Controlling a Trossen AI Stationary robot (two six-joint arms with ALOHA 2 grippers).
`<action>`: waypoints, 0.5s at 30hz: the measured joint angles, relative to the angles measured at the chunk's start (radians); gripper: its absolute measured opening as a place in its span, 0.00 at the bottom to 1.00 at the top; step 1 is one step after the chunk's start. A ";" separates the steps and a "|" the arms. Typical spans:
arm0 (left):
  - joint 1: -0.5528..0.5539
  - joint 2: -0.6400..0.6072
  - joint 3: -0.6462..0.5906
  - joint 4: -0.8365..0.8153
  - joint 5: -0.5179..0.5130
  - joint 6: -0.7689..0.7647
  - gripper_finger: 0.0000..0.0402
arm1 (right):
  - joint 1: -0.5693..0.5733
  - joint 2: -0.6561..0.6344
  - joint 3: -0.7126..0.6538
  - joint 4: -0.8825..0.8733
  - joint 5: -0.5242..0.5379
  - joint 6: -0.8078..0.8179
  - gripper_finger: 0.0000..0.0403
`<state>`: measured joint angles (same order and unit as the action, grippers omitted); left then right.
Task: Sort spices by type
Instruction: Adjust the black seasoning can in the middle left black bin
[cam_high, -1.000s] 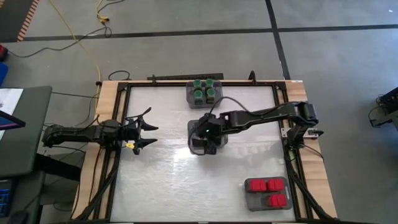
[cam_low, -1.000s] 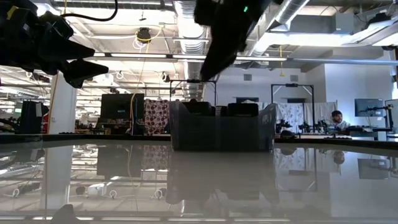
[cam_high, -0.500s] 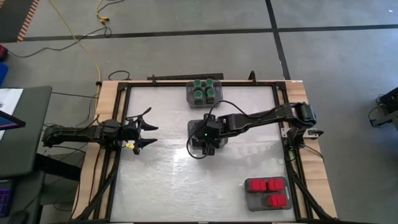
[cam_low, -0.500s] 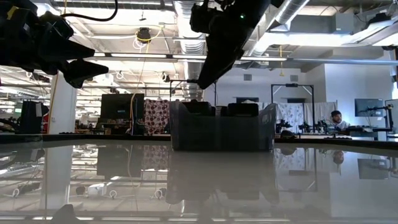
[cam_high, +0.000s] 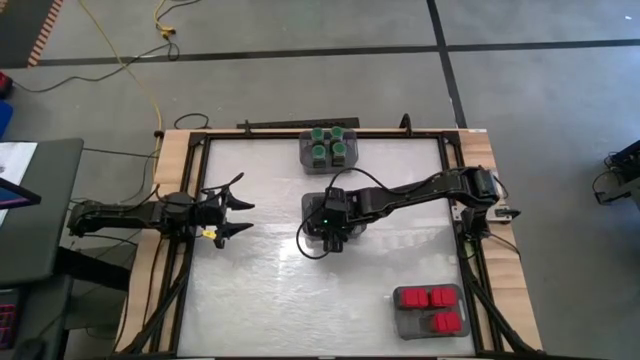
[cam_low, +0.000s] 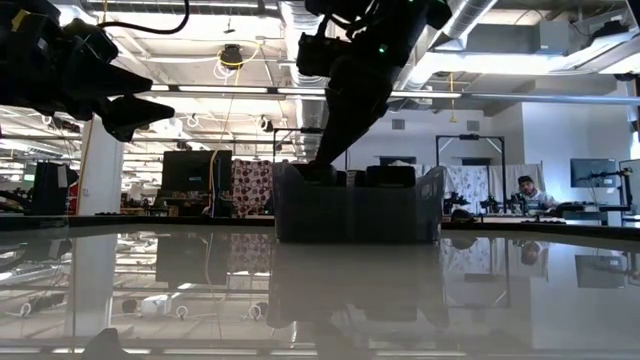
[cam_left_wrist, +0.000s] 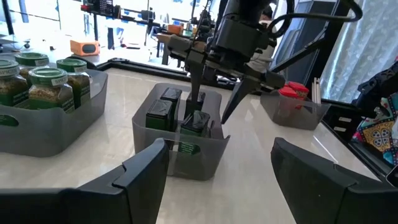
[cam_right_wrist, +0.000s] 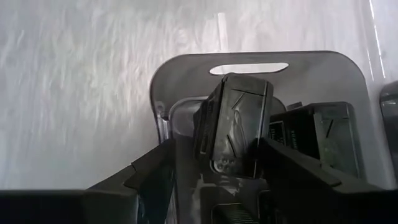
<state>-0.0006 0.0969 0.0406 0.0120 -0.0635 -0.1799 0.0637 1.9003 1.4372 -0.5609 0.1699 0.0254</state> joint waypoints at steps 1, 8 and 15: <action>0.000 0.001 0.000 0.000 0.000 0.000 0.67 | -0.001 0.000 0.000 0.000 0.000 0.000 0.66; 0.000 0.001 0.000 0.000 0.000 0.000 0.67 | -0.008 -0.006 0.000 -0.016 -0.001 -0.028 0.66; 0.000 0.001 0.000 0.000 0.000 0.000 0.67 | -0.022 -0.012 0.001 -0.080 0.001 -0.053 0.66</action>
<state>-0.0003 0.0982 0.0405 0.0124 -0.0634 -0.1800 0.0421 1.8888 1.4380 -0.6405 0.1711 -0.0273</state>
